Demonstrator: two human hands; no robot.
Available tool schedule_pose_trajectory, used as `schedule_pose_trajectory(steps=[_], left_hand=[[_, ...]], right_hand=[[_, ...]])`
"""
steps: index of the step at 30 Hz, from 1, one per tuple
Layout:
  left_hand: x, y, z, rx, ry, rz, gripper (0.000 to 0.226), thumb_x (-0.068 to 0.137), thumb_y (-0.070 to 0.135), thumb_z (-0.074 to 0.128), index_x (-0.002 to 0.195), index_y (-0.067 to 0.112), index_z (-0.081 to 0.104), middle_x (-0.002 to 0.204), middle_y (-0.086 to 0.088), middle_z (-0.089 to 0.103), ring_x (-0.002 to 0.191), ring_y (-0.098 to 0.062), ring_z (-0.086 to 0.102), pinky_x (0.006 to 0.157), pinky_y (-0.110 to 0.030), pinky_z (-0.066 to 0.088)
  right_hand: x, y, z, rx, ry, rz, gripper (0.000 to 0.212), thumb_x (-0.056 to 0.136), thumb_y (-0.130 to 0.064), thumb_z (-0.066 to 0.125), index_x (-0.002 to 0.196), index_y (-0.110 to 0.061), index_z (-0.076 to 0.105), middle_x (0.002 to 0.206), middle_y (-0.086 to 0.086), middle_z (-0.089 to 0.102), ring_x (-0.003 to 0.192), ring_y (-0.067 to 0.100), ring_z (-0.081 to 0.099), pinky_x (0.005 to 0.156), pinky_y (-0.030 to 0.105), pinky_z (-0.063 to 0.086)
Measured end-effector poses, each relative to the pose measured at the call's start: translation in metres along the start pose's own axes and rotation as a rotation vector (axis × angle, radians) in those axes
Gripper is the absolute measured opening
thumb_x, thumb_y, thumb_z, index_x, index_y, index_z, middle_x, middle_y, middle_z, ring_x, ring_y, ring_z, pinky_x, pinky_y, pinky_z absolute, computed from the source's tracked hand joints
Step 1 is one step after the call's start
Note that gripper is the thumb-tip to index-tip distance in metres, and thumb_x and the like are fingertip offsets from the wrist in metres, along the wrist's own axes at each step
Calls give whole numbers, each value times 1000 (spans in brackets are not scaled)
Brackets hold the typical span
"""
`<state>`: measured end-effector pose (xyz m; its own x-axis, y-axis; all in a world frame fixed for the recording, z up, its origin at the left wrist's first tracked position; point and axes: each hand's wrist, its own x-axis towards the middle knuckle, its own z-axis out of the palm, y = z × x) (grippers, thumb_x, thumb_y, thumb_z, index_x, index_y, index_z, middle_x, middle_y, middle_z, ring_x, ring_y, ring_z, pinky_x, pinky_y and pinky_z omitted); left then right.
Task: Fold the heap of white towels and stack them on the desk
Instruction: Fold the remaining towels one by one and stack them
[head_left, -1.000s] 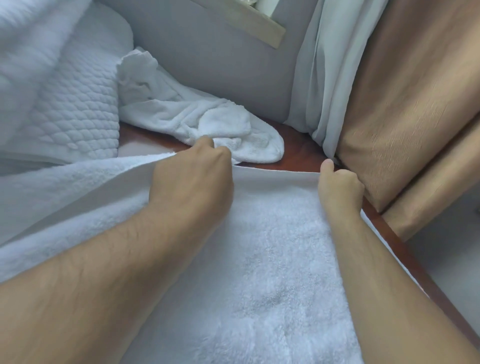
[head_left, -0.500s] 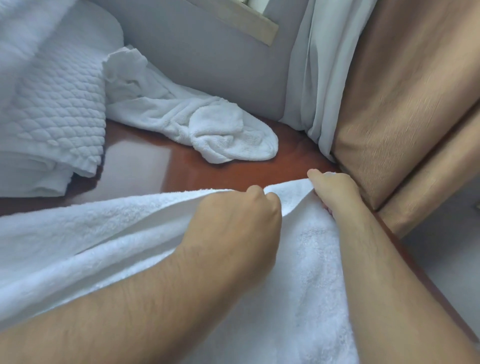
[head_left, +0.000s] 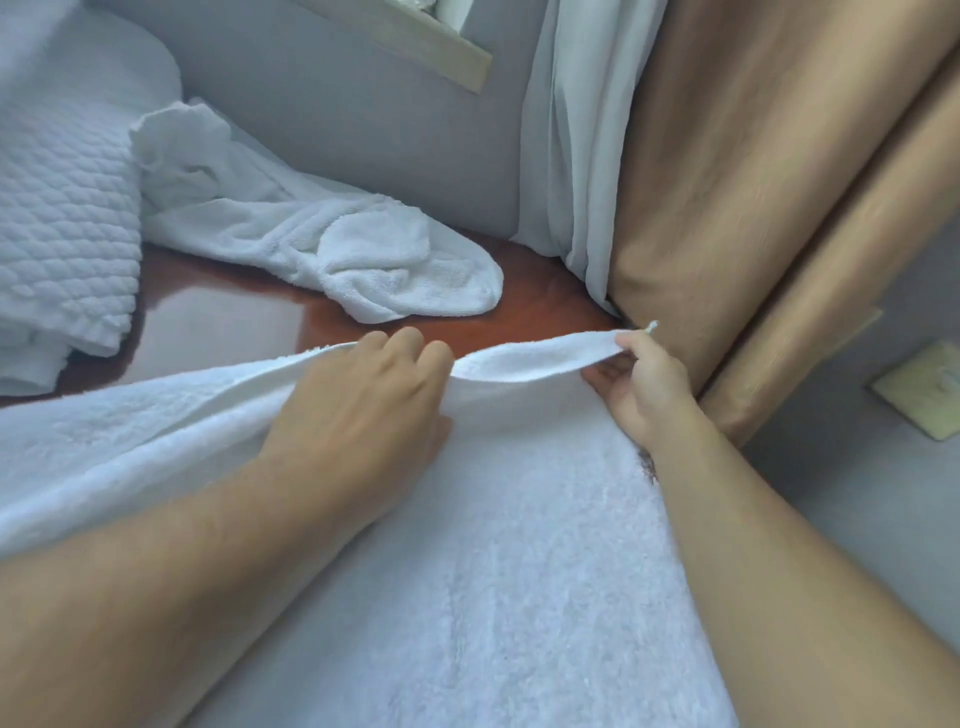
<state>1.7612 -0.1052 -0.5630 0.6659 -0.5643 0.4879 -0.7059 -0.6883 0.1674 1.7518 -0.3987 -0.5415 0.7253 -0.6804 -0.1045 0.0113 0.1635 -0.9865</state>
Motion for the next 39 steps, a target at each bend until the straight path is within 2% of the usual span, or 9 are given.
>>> schedule_pose_trajectory(steps=[4,9,14,16,21,26,31,36,39], left_hand=[[0,-4,0,31,55,59,27,80,28,74,89,15,53,87,-6,52,81,-31,53,63,-38,35],[-6,-3,-6,36,120,150,28,72,20,78,86,10,56,87,-11,52,78,-33,50,67,-45,46],[-14,4,-16,153,58,247,23,85,27,69,95,10,58,97,-10,52,85,-31,49,78,-43,44],[-20,11,-27,149,28,204,23,90,31,66,99,11,60,100,-9,53,88,-30,49,80,-43,44],[-54,43,-56,88,216,170,14,85,21,71,78,14,62,76,-4,54,67,-30,50,52,-34,33],[-87,45,-40,127,316,313,10,84,26,63,76,21,64,104,-2,62,101,-29,53,90,-46,36],[-82,43,-35,65,191,334,10,86,25,55,79,20,59,80,3,58,82,-28,57,102,-46,37],[-84,41,-39,39,171,320,10,86,27,56,77,23,60,72,5,54,74,-26,55,93,-44,41],[-85,40,-37,24,183,332,13,87,29,57,76,26,63,70,7,52,72,-25,53,90,-45,41]], right_hand=[[-23,-35,-15,-99,-31,-25,10,97,-8,54,94,-7,64,78,11,75,75,24,73,62,33,61],[-76,-13,-58,-204,148,-158,13,76,-30,64,76,-19,70,65,0,67,60,13,65,56,28,47],[-85,19,-68,-128,285,-248,13,75,-31,62,73,-18,64,82,3,61,73,15,60,65,31,47],[-84,16,-65,-185,303,-284,12,75,-33,59,74,-22,62,76,-2,56,69,13,55,62,30,44],[-90,15,-65,-165,355,-341,19,74,-30,54,58,-25,63,68,-6,59,61,13,54,51,22,42],[-89,16,-70,-192,420,-376,24,74,-27,50,50,-25,48,53,-13,44,63,15,44,60,32,35],[-88,10,-64,-367,345,-333,19,77,-40,58,81,-21,58,70,-14,60,66,9,57,63,28,44],[-91,6,-79,-588,482,-380,26,79,-16,63,99,-10,46,83,-3,56,64,11,54,41,9,34],[-102,17,-94,-574,574,-408,32,83,-16,62,106,-14,40,85,-9,51,70,2,51,46,9,33]])
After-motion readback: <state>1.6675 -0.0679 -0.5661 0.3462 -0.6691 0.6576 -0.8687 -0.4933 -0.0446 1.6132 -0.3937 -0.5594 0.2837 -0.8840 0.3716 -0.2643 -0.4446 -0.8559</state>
